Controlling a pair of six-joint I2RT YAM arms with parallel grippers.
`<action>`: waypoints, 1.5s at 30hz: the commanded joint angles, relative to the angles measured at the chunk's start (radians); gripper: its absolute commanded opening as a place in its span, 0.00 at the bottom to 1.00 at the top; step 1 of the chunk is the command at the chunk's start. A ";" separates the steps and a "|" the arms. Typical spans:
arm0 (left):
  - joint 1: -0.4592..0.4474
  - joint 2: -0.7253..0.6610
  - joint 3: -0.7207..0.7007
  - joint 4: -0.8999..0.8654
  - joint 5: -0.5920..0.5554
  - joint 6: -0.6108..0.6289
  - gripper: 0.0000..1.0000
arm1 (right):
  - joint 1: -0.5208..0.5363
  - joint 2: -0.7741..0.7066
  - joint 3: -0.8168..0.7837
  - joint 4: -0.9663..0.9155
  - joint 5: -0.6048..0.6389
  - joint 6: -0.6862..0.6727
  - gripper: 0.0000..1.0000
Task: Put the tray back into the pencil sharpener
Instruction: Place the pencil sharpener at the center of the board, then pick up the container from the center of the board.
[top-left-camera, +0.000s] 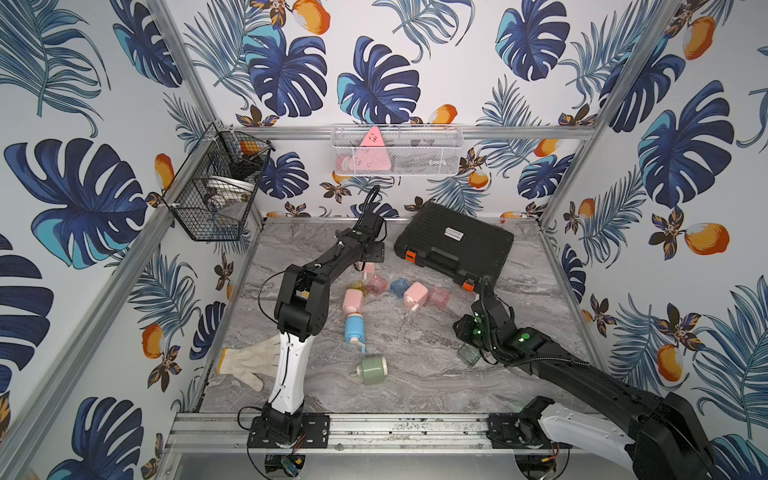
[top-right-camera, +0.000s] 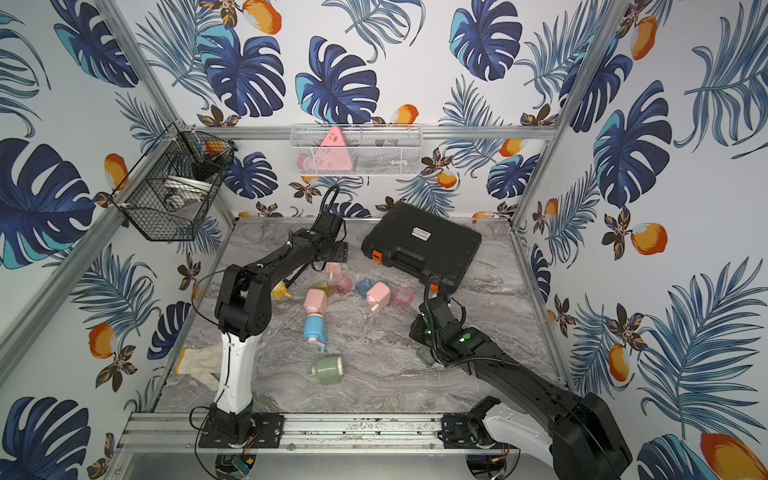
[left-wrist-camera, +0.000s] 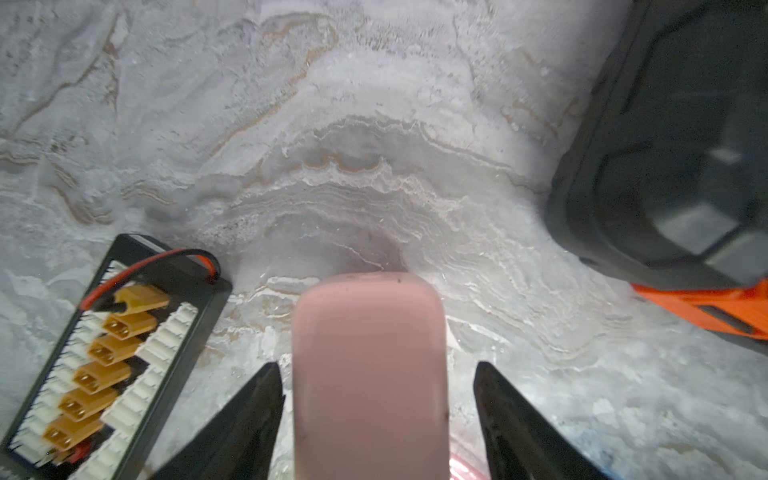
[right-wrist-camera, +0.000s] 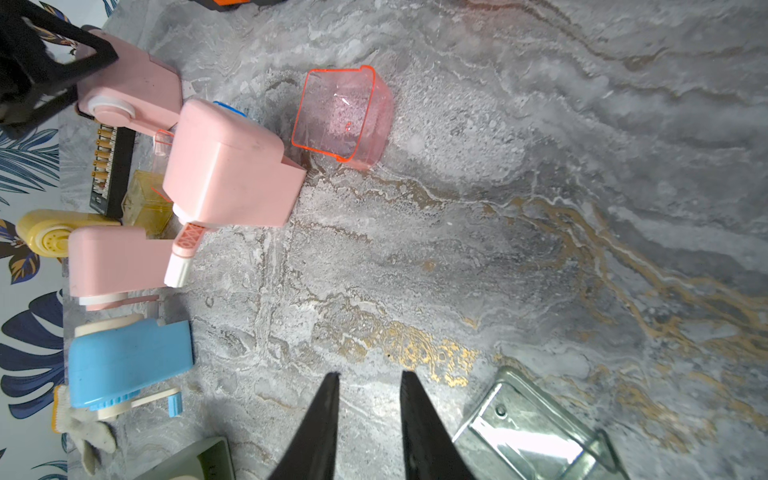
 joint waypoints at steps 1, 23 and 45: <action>0.001 -0.068 -0.018 0.022 -0.001 0.029 0.76 | 0.002 0.004 0.017 0.006 -0.001 -0.026 0.29; 0.002 -0.864 -0.795 0.405 0.133 0.162 0.70 | -0.104 0.392 0.300 -0.074 0.032 -0.092 0.44; 0.002 -1.130 -0.966 0.559 -0.073 0.183 0.68 | -0.156 0.748 0.537 -0.079 0.051 -0.095 0.27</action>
